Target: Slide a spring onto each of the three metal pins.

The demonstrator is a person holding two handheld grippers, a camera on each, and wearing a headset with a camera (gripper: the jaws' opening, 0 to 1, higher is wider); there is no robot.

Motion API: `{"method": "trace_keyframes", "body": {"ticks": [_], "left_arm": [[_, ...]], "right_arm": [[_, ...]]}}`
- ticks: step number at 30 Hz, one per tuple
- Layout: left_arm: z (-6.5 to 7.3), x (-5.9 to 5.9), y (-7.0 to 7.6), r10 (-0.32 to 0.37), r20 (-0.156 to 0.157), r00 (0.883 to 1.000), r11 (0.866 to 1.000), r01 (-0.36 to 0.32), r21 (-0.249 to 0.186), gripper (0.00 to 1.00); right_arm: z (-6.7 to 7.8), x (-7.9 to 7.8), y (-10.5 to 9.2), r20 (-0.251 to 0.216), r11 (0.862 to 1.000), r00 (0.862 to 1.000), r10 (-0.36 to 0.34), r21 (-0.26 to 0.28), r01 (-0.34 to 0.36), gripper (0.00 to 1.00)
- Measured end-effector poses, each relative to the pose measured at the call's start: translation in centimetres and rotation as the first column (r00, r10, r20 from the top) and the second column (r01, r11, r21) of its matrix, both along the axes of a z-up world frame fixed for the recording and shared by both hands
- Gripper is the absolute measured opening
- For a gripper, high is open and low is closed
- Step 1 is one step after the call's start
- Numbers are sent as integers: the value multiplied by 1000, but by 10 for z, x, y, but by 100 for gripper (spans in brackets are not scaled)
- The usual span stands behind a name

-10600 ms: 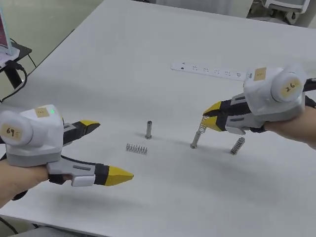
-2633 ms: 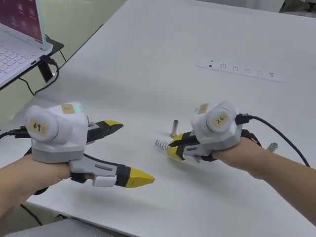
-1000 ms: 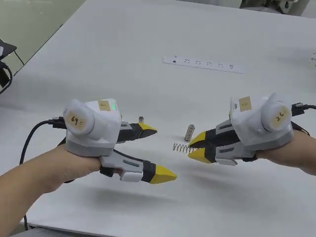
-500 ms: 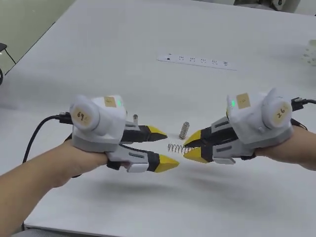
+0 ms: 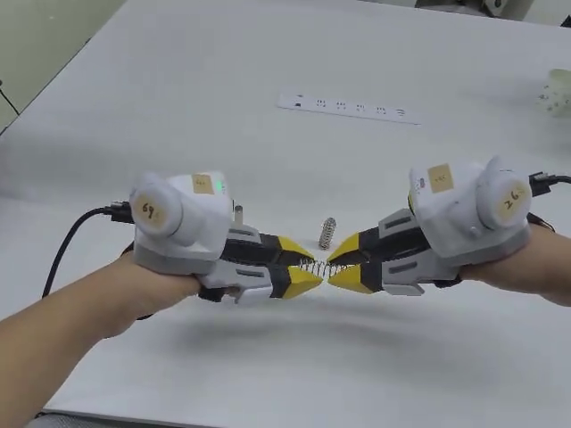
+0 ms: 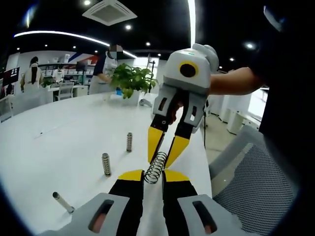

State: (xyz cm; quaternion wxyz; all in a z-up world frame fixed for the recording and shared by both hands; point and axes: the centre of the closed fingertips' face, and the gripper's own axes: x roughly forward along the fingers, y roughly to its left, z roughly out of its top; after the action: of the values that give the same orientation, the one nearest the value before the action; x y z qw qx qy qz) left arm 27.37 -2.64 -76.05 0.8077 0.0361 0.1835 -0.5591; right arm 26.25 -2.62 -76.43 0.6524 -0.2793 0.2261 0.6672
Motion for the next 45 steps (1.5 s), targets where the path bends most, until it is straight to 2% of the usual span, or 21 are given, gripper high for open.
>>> {"method": "trace_keyframes", "body": {"ticks": [18,22,28,37,45], "left_arm": [[3,-8,-7,-59,37,998,998,58,27,2],[3,-10,-8,-71,32,997,997,70,28,2],[6,-10,-9,-74,27,997,997,74,12,2],[6,-10,-9,-80,21,997,997,79,15,2],[4,-10,-9,-71,18,997,997,71,11,2]], "right_arm": [[1,-7,-2,-13,1000,1000,-8,10,8,8],[1,-9,-3,-36,1000,999,-22,11,22,9],[4,-7,-7,-68,997,996,-59,49,62,10],[0,-6,-13,-81,994,993,-87,52,92,8],[5,-4,-14,-56,993,994,-96,63,99,8]]}}
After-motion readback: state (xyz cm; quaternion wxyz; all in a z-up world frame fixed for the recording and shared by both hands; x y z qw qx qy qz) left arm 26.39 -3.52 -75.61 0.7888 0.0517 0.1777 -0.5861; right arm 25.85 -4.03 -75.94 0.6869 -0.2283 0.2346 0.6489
